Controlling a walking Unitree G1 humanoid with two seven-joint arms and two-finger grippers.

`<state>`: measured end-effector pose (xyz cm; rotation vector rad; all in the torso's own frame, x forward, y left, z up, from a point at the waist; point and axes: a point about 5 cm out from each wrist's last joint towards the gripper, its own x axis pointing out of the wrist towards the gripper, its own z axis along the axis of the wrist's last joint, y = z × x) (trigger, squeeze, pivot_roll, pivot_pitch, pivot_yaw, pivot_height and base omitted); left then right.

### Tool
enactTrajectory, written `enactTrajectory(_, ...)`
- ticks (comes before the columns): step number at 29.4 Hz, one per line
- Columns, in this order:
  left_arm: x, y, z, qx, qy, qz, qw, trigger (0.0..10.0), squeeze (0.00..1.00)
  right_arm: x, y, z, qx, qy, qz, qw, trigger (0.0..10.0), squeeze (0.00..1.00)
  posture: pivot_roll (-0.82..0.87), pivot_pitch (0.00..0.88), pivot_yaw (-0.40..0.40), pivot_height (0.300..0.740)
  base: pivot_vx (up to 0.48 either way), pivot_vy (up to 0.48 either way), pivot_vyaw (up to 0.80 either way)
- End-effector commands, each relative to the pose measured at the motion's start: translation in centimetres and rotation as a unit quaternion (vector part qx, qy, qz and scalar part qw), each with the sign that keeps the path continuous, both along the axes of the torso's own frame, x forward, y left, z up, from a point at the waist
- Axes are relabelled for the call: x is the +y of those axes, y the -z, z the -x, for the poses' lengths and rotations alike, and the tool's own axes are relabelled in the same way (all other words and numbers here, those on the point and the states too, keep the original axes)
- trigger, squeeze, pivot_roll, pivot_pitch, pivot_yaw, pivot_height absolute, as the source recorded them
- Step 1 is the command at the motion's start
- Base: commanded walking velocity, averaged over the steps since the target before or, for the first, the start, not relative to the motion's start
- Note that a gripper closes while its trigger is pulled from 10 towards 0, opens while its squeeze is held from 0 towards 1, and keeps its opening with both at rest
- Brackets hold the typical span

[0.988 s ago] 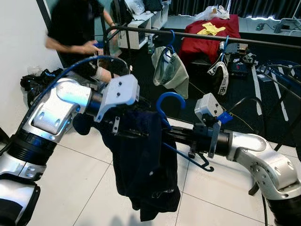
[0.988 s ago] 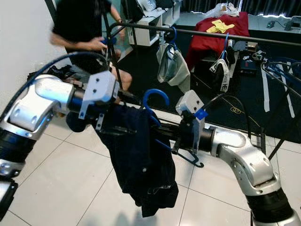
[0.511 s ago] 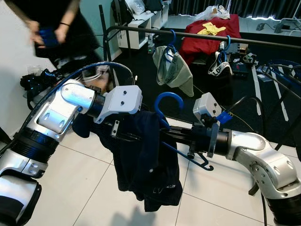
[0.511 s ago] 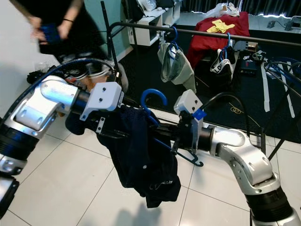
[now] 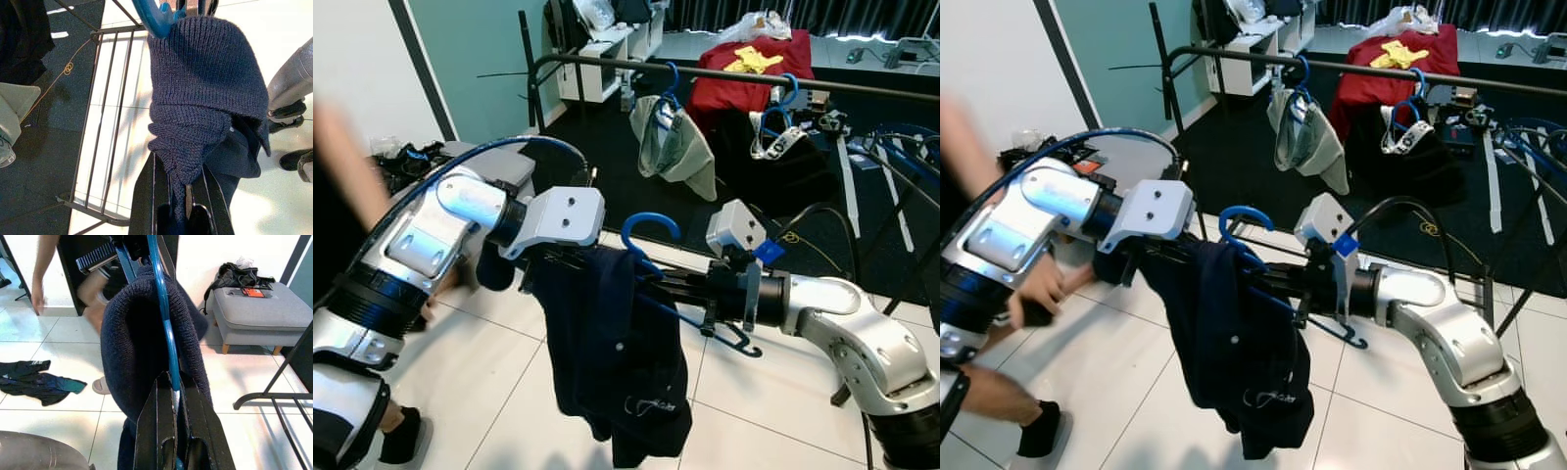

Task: Hang hanger

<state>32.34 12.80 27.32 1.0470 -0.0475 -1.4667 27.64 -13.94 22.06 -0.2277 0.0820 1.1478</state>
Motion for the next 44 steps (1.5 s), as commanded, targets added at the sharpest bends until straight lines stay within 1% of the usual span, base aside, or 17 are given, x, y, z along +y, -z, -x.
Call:
enactTrajectory(1,0.8,0.7,-0.3,0.008,-0.015,-0.017,1.000,0.0,0.00,0.4,-2.3,0.3,-0.056,-0.015,-0.024,0.998,10.0,0.00,-0.05,0.000,0.046,0.740,0.000,0.000,0.00)
enactTrajectory(12,0.8,0.9,-0.4,0.008,-0.014,-0.013,1.000,0.0,0.00,0.2,-3.2,-0.3,-0.080,0.009,-0.039,0.996,10.0,0.00,-0.05,0.000,0.046,0.740,0.000,0.000,0.00)
enactTrajectory(14,0.8,0.9,-0.5,0.007,-0.016,-0.010,1.000,0.0,0.00,0.0,-3.4,-0.5,-0.078,0.019,-0.055,0.995,10.0,0.00,-0.05,0.000,0.046,0.740,0.000,0.000,0.00)
enactTrajectory(15,0.7,0.8,-0.6,0.005,-0.016,-0.008,1.000,0.0,0.00,-0.3,-3.8,-0.7,-0.077,0.029,-0.076,0.994,10.0,0.07,-0.05,0.000,0.045,0.740,0.000,0.000,0.00)
enactTrajectory(16,0.7,0.8,-0.6,0.005,-0.016,-0.008,1.000,0.0,0.00,-0.3,-3.8,-0.7,-0.077,0.029,-0.076,0.994,10.0,0.07,-0.05,0.000,0.045,0.740,0.000,0.000,0.00)
enactTrajectory(17,0.7,0.7,-0.7,0.002,-0.018,-0.003,1.000,0.0,0.00,-0.5,-4.1,-0.8,-0.077,0.032,-0.090,0.993,10.0,1.00,-0.05,0.000,0.046,0.740,0.000,0.000,0.00)
enactTrajectory(28,0.8,0.0,-1.3,-0.025,-0.027,0.010,0.999,0.0,0.00,-1.2,-3.9,-0.2,-0.072,0.028,-0.091,0.993,10.0,1.00,-0.06,0.000,0.051,0.740,0.000,0.000,0.00)
enactTrajectory(31,0.9,-0.6,-1.6,-0.040,-0.035,0.020,0.998,0.0,0.00,-2.0,-3.7,0.2,-0.069,0.039,-0.085,0.993,10.0,1.00,-0.06,0.000,0.054,0.740,0.000,0.000,0.00)
enactTrajectory(33,0.9,-0.6,-1.6,-0.040,-0.035,0.020,0.998,0.0,0.00,-2.0,-3.7,0.2,-0.069,0.039,-0.085,0.993,10.0,1.00,-0.06,0.000,0.054,0.740,0.000,0.000,0.00)
enactTrajectory(35,1.3,-1.3,-2.2,-0.068,-0.050,0.028,0.996,0.0,0.00,-3.8,-3.5,1.1,-0.063,0.060,-0.077,0.993,10.0,1.00,-0.07,0.000,0.059,0.740,0.000,0.000,0.00)
enactTrajectory(36,1.3,-1.3,-2.2,-0.068,-0.050,0.028,0.996,0.0,0.00,-3.8,-3.5,1.1,-0.063,0.060,-0.077,0.993,10.0,1.00,-0.07,0.000,0.059,0.740,0.000,0.000,0.00)
enactTrajectory(37,1.4,-1.6,-2.4,-0.083,-0.055,0.032,0.995,0.0,0.00,-4.6,-3.5,1.5,-0.060,0.069,-0.077,0.993,10.0,1.00,-0.07,0.000,0.059,0.740,0.000,0.000,0.00)
enactTrajectory(39,1.4,-1.9,-2.5,-0.095,-0.058,0.039,0.993,0.0,0.00,-5.4,-3.6,1.8,-0.059,0.080,-0.080,0.992,10.0,1.00,-0.06,0.000,0.059,0.740,0.000,0.000,0.00)
enactTrajectory(41,1.4,-1.9,-2.5,-0.095,-0.058,0.039,0.993,0.0,0.00,-5.4,-3.6,1.8,-0.059,0.080,-0.080,0.992,10.0,1.00,-0.06,0.000,0.059,0.740,0.000,0.000,0.00)
enactTrajectory(42,1.5,-2.9,-2.7,-0.115,-0.061,0.063,0.989,0.0,0.00,-7.5,-3.7,1.8,-0.064,0.131,-0.085,0.986,10.0,1.00,-0.06,0.002,0.063,0.740,0.000,0.000,0.00)
enactTrajectory(43,1.5,-2.9,-2.7,-0.115,-0.061,0.063,0.989,0.0,0.00,-7.5,-3.7,1.8,-0.064,0.131,-0.085,0.986,10.0,1.00,-0.06,0.002,0.063,0.740,0.000,0.000,0.00)
enactTrajectory(44,1.7,-5.0,-3.0,-0.141,-0.069,0.117,0.981,0.0,0.00,-11.5,-3.9,2.1,-0.075,0.225,-0.106,0.966,10.0,1.00,-0.07,0.002,0.065,0.740,0.000,0.000,0.00)
